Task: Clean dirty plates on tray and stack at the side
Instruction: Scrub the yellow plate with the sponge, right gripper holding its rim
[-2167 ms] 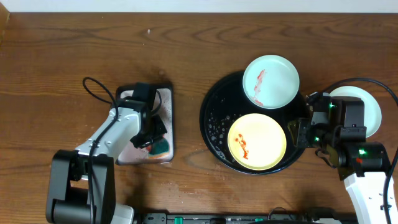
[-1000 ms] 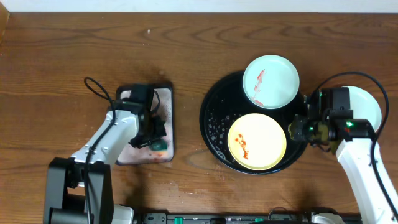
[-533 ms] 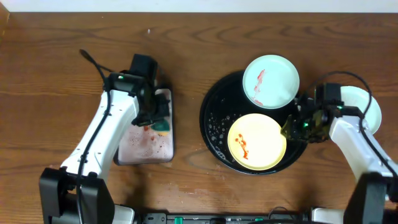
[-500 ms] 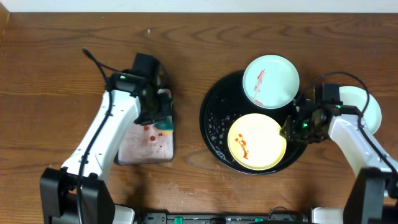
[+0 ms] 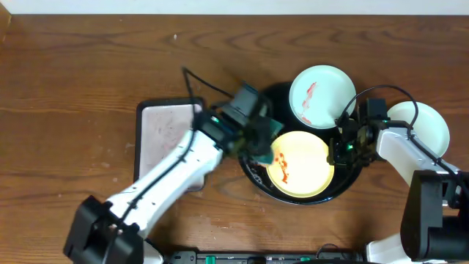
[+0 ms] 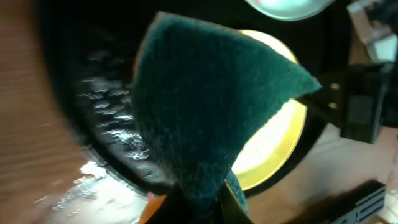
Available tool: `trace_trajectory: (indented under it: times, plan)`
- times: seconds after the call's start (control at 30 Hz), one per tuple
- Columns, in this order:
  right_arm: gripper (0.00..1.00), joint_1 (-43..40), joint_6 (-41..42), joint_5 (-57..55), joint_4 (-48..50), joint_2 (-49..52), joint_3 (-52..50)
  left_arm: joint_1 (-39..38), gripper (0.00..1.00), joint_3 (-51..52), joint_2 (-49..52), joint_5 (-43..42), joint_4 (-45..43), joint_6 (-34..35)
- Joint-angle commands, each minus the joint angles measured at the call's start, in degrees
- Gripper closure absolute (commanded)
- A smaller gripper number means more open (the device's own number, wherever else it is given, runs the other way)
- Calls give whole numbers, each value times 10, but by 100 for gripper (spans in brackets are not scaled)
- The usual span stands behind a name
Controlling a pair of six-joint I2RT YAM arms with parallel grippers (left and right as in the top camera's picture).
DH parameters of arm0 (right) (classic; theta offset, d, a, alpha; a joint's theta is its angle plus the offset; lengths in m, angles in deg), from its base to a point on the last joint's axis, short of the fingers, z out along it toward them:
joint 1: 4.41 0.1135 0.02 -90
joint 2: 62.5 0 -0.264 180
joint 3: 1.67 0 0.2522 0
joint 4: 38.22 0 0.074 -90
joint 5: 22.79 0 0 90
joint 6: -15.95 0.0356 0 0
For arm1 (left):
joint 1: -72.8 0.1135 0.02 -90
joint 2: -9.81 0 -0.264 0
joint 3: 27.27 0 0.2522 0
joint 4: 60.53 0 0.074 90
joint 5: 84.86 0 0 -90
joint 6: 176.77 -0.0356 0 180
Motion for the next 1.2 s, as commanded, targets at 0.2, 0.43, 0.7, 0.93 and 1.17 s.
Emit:
trace_trajectory:
  times: [0.2,0.43,0.7,0.93,1.17]
  plan:
    - [99,41,45,-25,7,15,-5,-96,92,14,161,14,-122,93]
    - [99,46,44,-33,1,15,-5,-79,92,12,238,35,-104,91]
    - [99,46,42,-41,-1,15,-5,-60,93,-42,237,311,72,91]
    - [99,46,42,-61,-8,15,-5,-62,93,-50,240,174,4,91]
    - [99,46,42,-61,-8,15,-5,-77,92,-47,259,-110,-151,91]
